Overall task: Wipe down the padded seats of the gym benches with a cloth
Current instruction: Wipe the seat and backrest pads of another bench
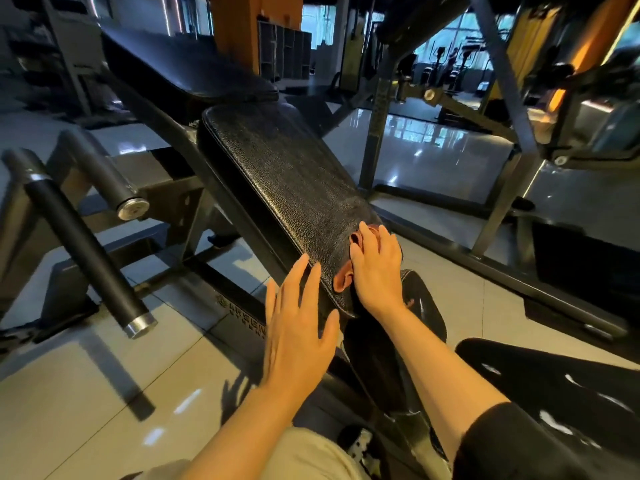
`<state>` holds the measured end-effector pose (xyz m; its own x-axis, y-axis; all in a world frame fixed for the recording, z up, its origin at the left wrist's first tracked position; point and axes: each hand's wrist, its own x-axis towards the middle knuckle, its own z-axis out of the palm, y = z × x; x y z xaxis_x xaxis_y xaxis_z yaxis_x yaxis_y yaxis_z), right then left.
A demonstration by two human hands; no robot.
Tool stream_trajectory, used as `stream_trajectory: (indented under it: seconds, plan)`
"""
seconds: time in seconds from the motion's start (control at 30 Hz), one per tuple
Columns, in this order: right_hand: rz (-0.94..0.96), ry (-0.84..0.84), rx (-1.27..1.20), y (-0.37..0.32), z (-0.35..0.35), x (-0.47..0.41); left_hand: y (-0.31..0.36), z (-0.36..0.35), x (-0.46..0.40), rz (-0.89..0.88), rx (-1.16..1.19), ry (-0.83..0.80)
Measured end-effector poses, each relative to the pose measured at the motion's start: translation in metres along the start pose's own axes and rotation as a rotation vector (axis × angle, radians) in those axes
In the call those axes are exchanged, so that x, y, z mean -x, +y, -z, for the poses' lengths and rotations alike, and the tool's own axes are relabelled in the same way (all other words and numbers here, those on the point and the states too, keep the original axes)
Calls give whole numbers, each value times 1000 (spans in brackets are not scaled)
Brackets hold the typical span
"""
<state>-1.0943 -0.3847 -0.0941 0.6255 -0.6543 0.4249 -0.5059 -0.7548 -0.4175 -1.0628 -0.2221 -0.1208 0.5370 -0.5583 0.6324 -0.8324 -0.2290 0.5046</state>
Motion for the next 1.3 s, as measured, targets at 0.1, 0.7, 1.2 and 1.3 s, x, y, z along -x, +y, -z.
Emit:
stream_trajectory:
  seconds: [0.1, 0.7, 1.2, 1.3]
  plan:
    - [-16, -13, 15, -15, -7, 17, 3, 3, 2, 43, 82, 31]
    - [360, -217, -795, -153, 55, 69, -10, 138, -11, 306, 305, 360]
    - [450, -260, -807, -229, 74, 70, -19, 253, 2, 214, 151, 359]
    - [497, -309, -782, -231, 83, 71, -10, 251, -1, 187, 149, 311]
